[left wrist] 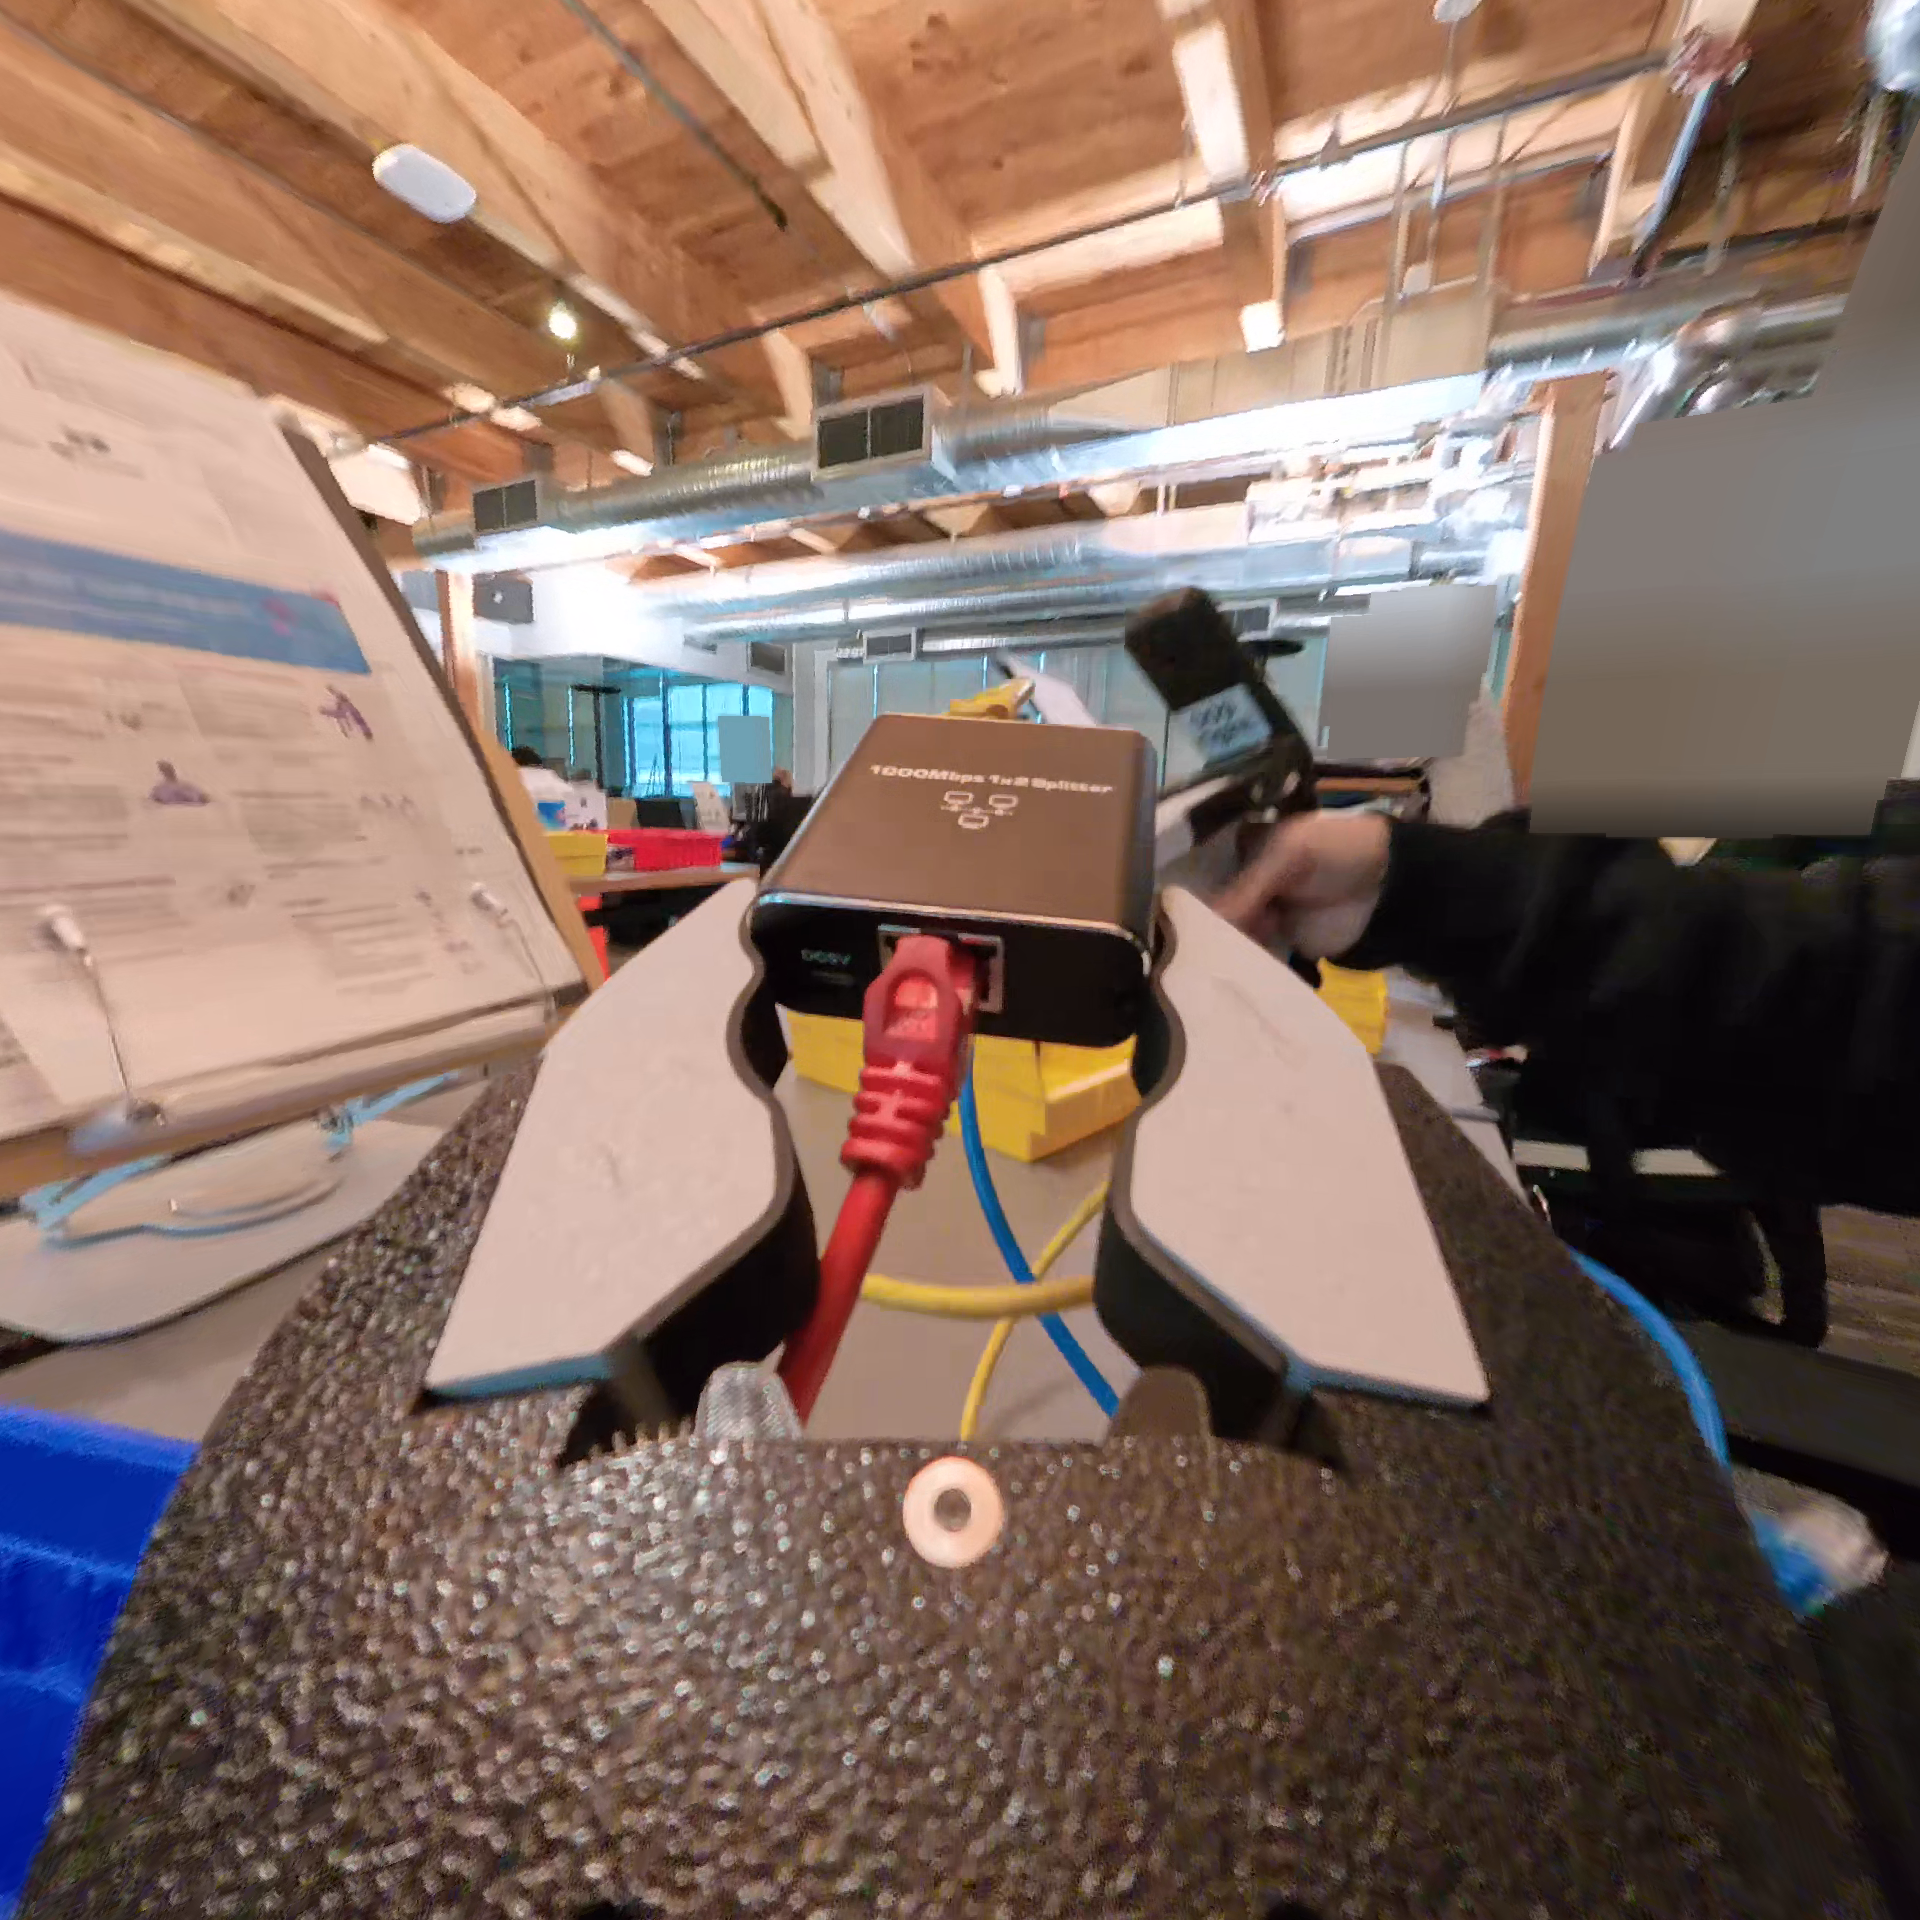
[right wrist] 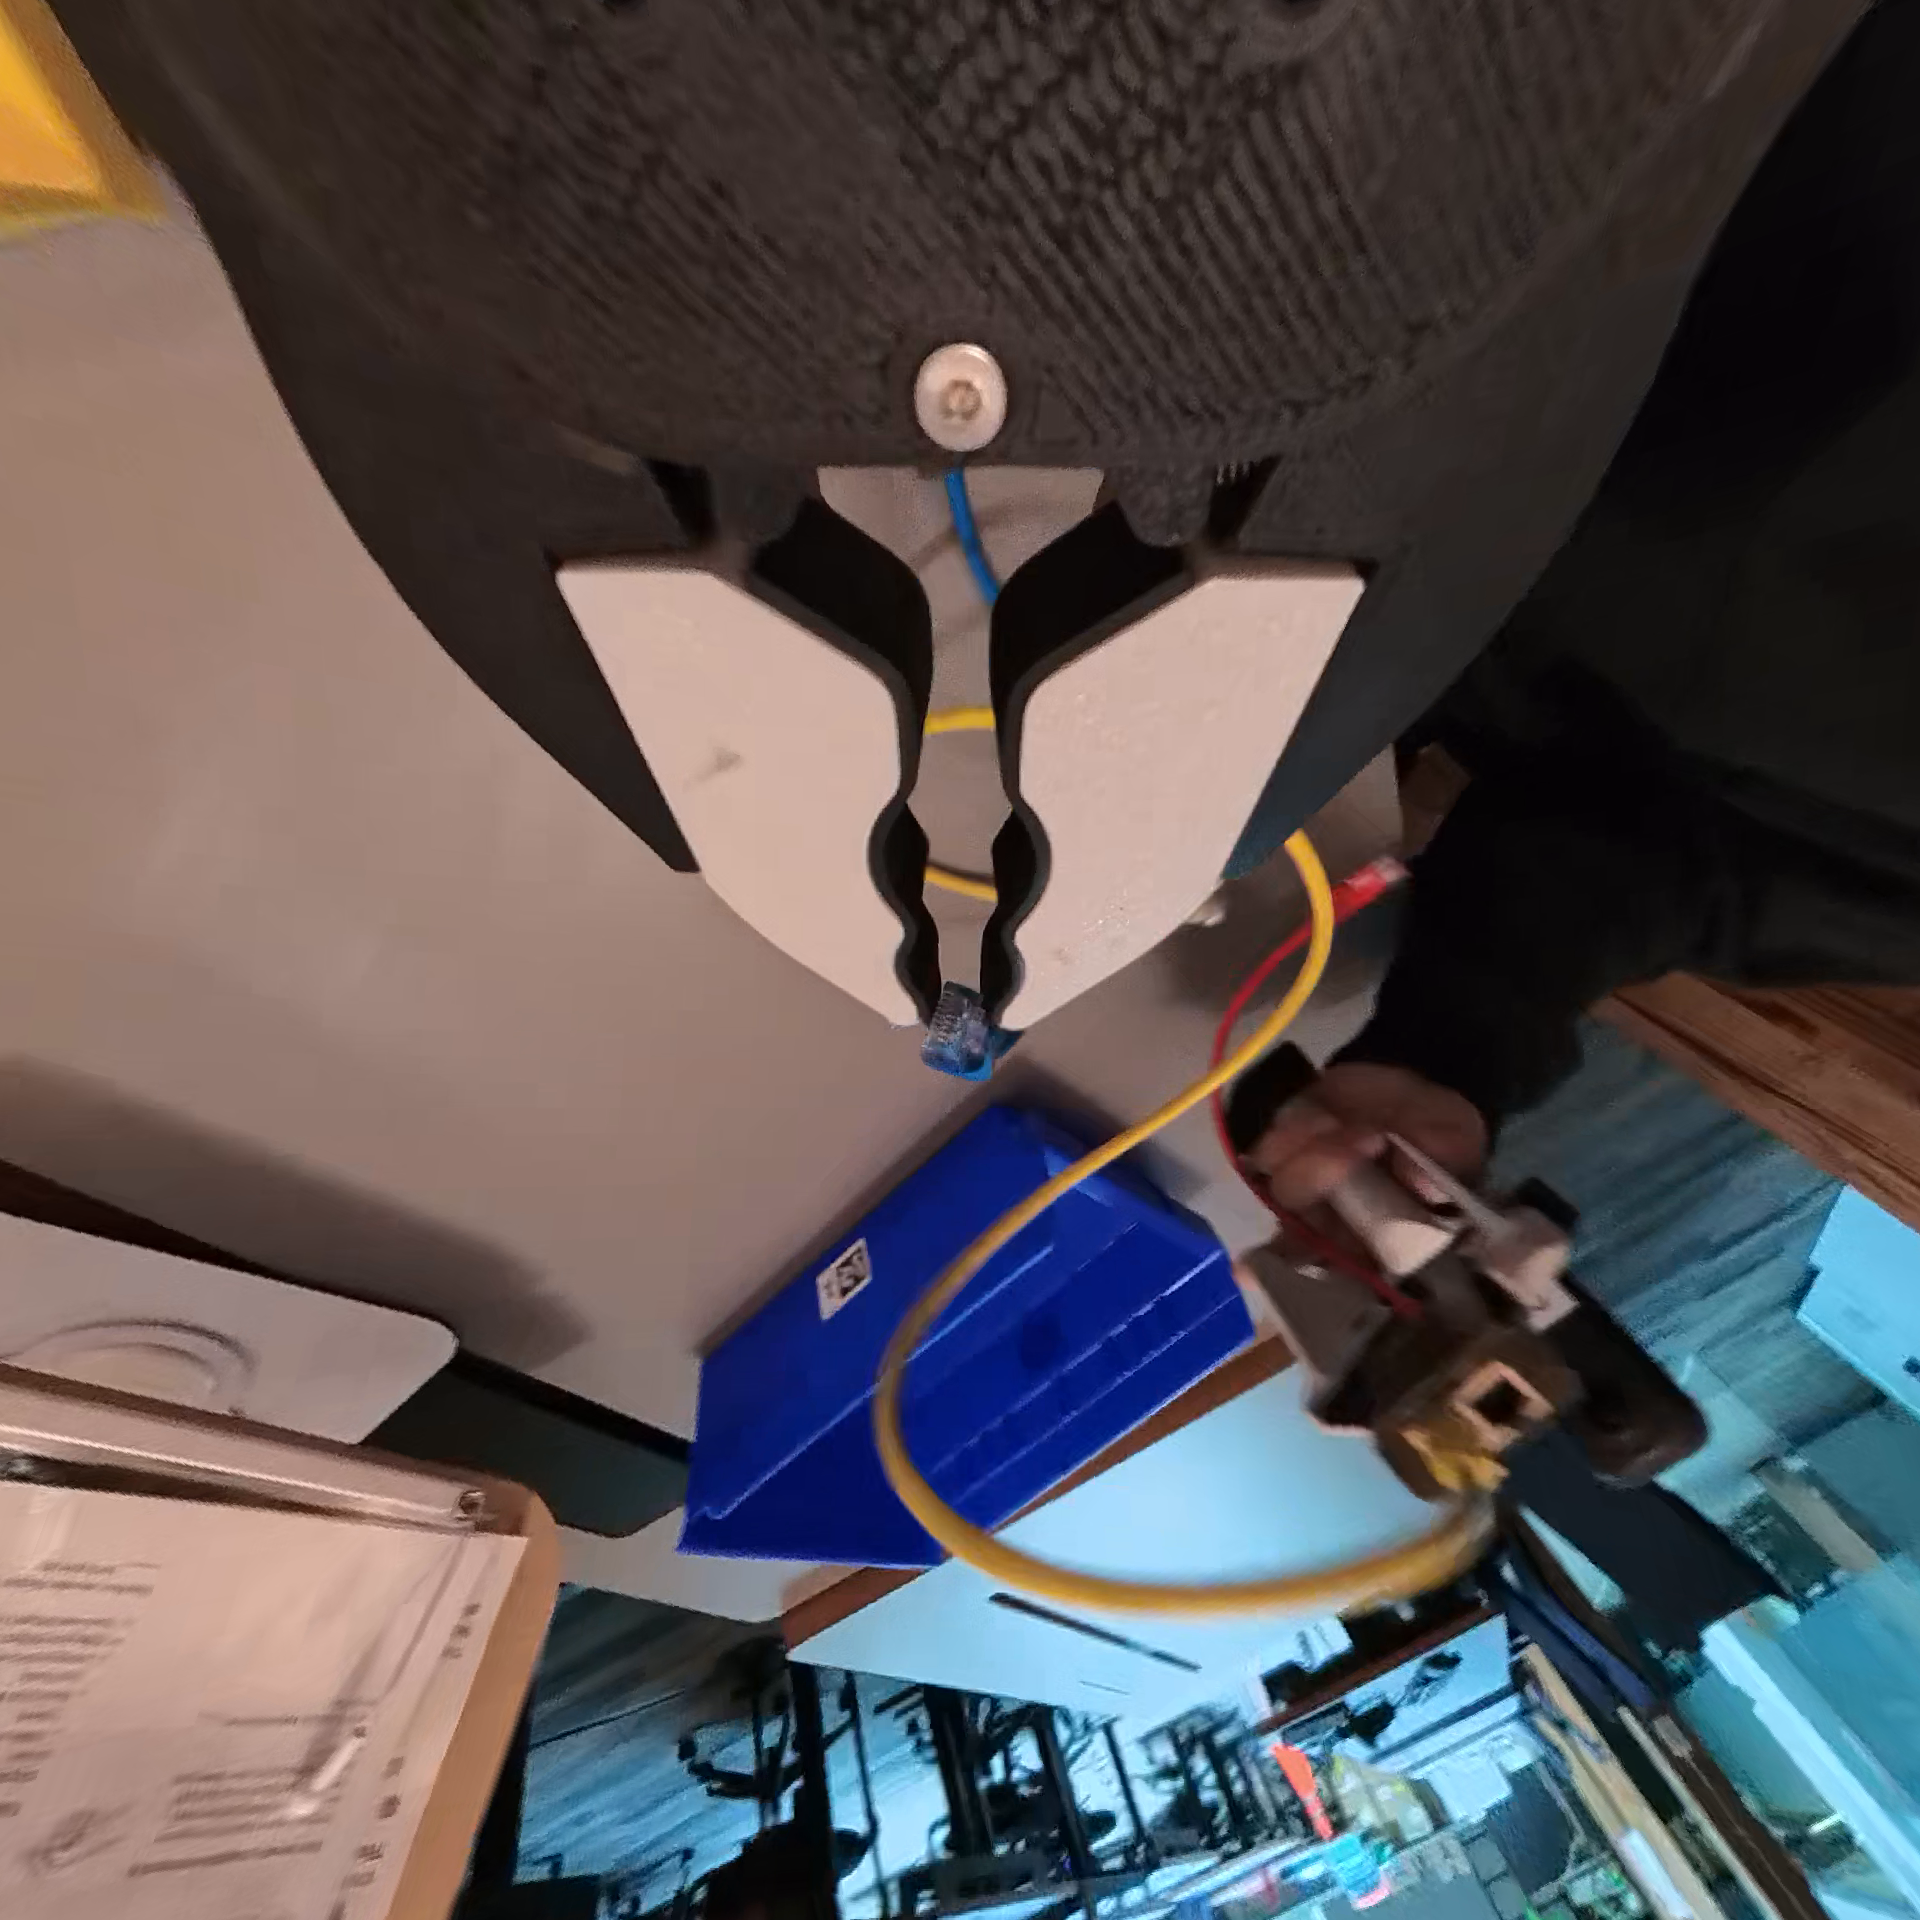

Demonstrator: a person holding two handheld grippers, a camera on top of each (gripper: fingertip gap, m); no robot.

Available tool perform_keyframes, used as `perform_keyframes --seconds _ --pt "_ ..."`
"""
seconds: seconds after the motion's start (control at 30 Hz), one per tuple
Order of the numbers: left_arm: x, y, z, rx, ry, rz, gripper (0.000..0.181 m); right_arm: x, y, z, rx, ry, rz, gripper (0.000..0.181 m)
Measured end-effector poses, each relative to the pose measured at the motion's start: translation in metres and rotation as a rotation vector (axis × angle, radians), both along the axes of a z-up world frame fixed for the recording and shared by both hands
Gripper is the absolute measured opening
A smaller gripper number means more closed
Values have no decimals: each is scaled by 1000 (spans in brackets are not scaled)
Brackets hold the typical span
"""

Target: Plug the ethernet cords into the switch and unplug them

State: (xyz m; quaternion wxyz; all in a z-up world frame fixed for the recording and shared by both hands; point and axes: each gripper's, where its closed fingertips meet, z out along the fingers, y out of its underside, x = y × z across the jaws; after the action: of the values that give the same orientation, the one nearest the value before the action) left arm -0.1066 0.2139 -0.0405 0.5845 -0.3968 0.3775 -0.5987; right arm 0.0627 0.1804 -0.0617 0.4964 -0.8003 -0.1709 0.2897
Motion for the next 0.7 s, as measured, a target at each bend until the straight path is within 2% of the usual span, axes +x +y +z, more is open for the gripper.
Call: perform_keyframes --seconds 0.17,0.33,0.53,0.63,0.7 --pt "-47 5 45 32 -137 62 64 51 4 -9 2 -64 -163 7" --pt "-82 -17 82 32 -257 -62 64 66 8 -11 39 -62 -245 7" --pt "-63 -59 85 54 -255 -287 64 40 34 0 112 72 -218 7" --pt "-53 -72 80 49 -271 -377 68 4 43 -6 64 206 -101 7" --pt "-45 -73 73 52 -251 -387 64 -24 43 -20 9 221 -7 7"
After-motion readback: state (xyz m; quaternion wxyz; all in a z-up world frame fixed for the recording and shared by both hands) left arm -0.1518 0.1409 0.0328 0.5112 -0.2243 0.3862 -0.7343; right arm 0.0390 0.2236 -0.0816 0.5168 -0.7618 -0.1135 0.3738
